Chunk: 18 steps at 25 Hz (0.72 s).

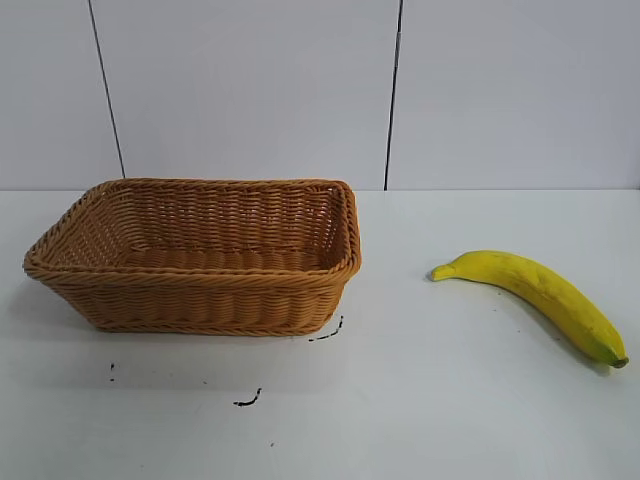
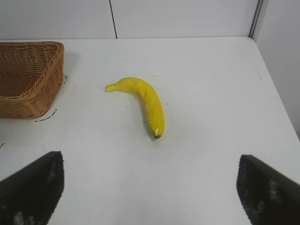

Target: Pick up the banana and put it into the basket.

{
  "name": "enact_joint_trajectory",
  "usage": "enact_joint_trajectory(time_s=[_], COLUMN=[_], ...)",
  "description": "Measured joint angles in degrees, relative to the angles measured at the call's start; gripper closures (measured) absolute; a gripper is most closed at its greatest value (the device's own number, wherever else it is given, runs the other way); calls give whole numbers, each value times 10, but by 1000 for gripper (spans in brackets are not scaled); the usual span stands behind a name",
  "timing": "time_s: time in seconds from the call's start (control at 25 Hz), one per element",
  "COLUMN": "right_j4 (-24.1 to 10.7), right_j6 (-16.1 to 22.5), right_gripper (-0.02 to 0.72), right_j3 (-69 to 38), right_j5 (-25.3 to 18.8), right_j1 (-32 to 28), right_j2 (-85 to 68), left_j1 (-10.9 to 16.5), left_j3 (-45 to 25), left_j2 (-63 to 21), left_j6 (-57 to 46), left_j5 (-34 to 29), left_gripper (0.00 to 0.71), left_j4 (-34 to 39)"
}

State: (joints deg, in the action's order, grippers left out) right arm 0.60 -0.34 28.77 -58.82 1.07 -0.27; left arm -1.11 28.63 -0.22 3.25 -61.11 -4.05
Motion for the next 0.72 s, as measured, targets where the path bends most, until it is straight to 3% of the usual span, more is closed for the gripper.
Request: enact_joint_trajectory(time_s=[0.44,0.72], right_j4=[-1,-1], right_j6=[0,0], right_gripper=[13,13], right_j3=[2,61], right_j5=[-3,-8], right_j1=[0,0], right_j2=[11,185], left_j1=[0,0], left_j3=[0,0], left_j2=[0,0], left_j6=[0,0], left_j5=[0,0], left_gripper=[17,17], left_j4=[0,0])
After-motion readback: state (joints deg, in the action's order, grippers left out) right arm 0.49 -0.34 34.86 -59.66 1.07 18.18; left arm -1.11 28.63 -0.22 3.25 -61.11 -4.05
